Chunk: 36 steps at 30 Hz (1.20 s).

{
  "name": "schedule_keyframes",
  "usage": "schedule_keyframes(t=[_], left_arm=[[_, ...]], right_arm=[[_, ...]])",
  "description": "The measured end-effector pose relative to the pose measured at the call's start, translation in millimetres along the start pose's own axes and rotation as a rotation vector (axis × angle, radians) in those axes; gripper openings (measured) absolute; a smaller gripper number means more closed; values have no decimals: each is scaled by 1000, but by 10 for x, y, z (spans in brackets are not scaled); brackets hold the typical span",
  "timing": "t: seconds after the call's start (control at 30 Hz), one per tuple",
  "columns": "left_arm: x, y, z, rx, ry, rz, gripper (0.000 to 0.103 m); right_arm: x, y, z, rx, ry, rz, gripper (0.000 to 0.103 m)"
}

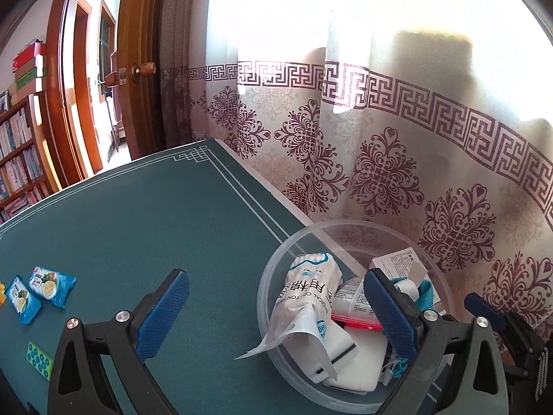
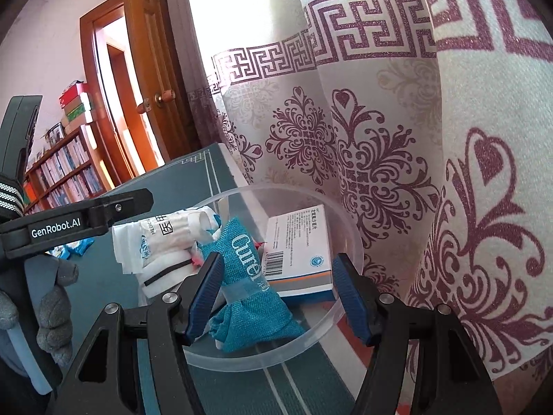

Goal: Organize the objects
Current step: 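Lower both items into the bowl and open both grippers, then withdraw both grippers from the bowl toward the green sponge and packets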

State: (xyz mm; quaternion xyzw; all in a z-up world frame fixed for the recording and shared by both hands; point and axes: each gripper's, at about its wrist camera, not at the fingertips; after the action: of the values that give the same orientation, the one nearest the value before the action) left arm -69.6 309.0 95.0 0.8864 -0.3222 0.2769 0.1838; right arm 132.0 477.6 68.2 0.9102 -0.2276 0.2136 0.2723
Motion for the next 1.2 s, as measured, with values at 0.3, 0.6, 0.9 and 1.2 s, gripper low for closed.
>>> schedule_keyframes(t=[0.3,0.6,0.9,1.2], left_arm=[[262,196,99,41,-44,-49,102],[624,481,249,87,-87,-92,103],[790,776,535,139,-69,-145,103],[861,1089,814,182,-23,-203,103]], right_arm=[[33,184,71,61,-18,11,66],[296,532,148,148,-103,-4,66],[449,908,355,234,-121,-51,66],[484,1198,497,263,-97,-104,66]])
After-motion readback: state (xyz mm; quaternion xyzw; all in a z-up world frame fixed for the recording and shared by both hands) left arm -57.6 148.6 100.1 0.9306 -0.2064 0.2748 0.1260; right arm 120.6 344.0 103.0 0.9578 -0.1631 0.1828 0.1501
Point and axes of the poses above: each gripper's, at about its wrist camera, not at the fingertips, and x roughly against the way its jaws point, y to its left, z to its underside, and after that the axes turned 15 degrees about -x, right-handed
